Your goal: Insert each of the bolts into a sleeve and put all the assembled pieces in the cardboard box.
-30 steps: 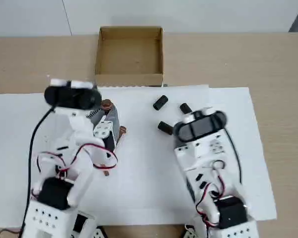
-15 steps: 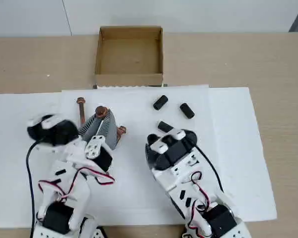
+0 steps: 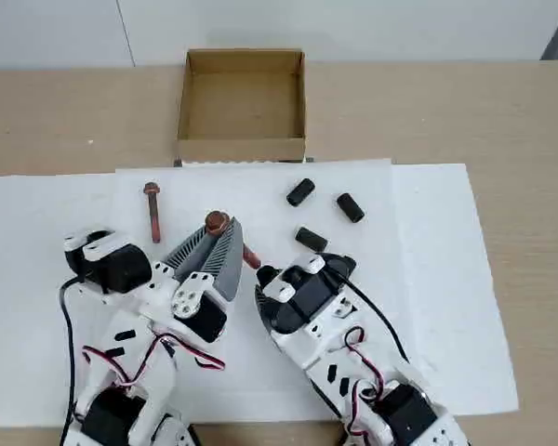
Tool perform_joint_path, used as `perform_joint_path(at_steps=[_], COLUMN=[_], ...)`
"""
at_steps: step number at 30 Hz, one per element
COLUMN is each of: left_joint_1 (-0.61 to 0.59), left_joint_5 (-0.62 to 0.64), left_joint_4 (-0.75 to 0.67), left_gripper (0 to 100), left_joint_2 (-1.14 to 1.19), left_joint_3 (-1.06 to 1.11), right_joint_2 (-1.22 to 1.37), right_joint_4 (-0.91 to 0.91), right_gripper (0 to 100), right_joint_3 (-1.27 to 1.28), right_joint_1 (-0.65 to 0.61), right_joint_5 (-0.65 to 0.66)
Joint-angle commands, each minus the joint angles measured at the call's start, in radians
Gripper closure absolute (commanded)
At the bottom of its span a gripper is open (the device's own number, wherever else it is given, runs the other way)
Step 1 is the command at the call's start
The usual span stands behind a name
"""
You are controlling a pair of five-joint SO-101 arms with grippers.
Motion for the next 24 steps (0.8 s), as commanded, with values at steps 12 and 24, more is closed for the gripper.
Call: perform_joint_path(at_steps=[12,24], left_joint_1=[0.057,0.058], left_joint_5=[0.000,-0.087], left_joint_4=[-0.028,-0.026], left_gripper=[100,100], left_joint_2=[-0.006,-0.008], left_joint_3=[-0.001,0.022], right_joint_2=[-0.008,-0.008], right_joint_4=[-0.031,-0.031], right_gripper=[99.7,99.7], right_joint_3=[-0.012,-0.025], right_joint_1=[-0.005,-0.001], right_joint_5=[0.051,0.071])
